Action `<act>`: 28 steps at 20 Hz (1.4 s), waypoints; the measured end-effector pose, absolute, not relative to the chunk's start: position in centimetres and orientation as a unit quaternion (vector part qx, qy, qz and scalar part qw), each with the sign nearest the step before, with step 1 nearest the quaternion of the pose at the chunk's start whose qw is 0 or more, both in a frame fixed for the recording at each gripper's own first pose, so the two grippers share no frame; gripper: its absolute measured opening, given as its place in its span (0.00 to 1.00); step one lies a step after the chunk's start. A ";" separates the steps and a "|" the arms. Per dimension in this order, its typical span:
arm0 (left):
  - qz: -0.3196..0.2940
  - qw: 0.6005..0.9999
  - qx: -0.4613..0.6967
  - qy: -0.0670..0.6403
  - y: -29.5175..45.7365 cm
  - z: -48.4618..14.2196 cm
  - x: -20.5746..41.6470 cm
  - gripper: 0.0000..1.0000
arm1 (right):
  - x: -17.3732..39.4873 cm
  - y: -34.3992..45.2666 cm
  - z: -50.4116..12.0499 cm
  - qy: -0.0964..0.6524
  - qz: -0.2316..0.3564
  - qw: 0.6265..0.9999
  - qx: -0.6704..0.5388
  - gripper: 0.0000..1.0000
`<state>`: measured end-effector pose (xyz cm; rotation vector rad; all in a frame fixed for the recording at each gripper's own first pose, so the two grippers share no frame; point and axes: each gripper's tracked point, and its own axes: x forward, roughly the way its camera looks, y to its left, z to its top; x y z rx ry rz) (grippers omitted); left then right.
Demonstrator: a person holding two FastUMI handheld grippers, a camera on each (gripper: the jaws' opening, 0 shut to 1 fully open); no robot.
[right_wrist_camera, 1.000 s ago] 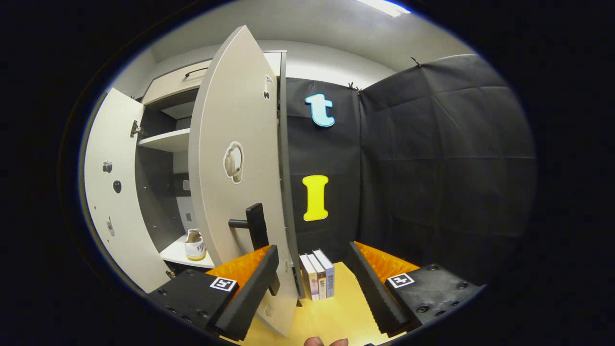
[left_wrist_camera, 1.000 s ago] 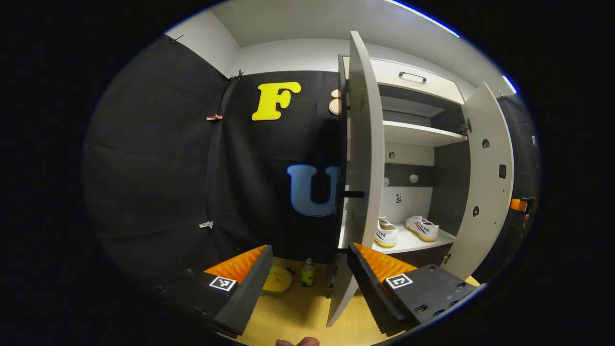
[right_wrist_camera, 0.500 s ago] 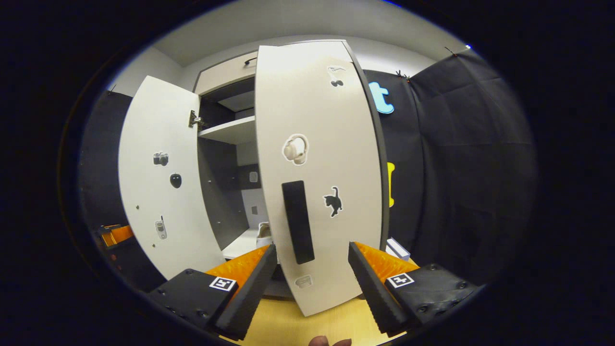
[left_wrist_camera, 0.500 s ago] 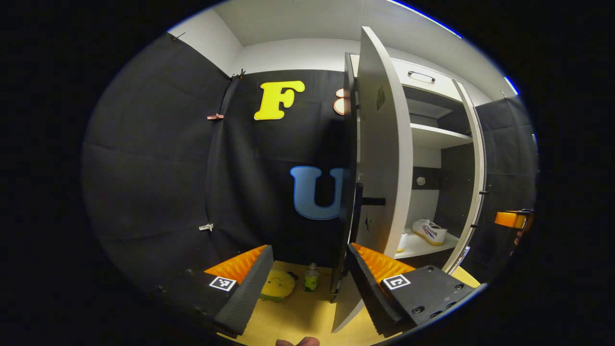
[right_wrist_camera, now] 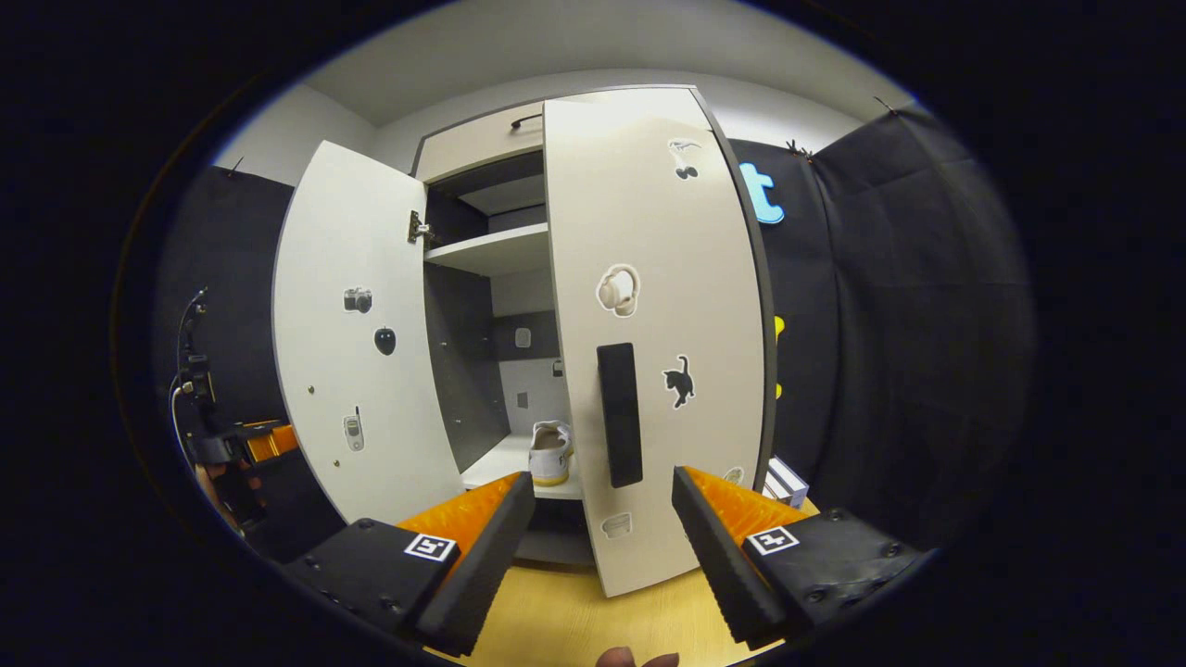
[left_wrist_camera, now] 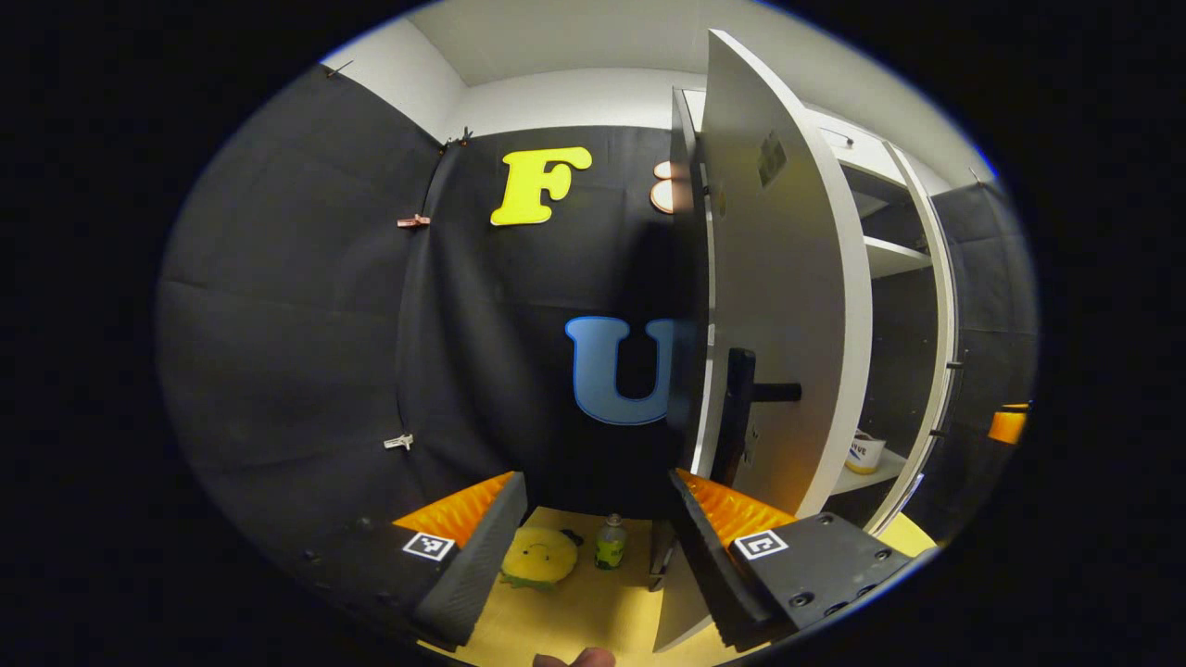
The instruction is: Grab one shoe with the right hand and put it into the shoe cabinet, grab the other shoe with the left hand and put it into the shoe cabinet; then close the right door with the right hand and the left door with the left hand.
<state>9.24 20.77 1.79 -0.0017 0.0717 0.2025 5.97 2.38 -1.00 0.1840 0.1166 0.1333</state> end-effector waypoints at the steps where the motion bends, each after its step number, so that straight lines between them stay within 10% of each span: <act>1: 0.102 0.994 0.005 0.036 20.6 1.9 9.2 0.94 | 5.7 1.9 -0.8 0.056 0.062 0.992 0.093 0.98; 28: -0.048 0.998 0.000 0.047 -3.5 1.3 10.8 0.95 | -0.3 -8.6 0.2 0.062 0.006 0.994 0.090 0.98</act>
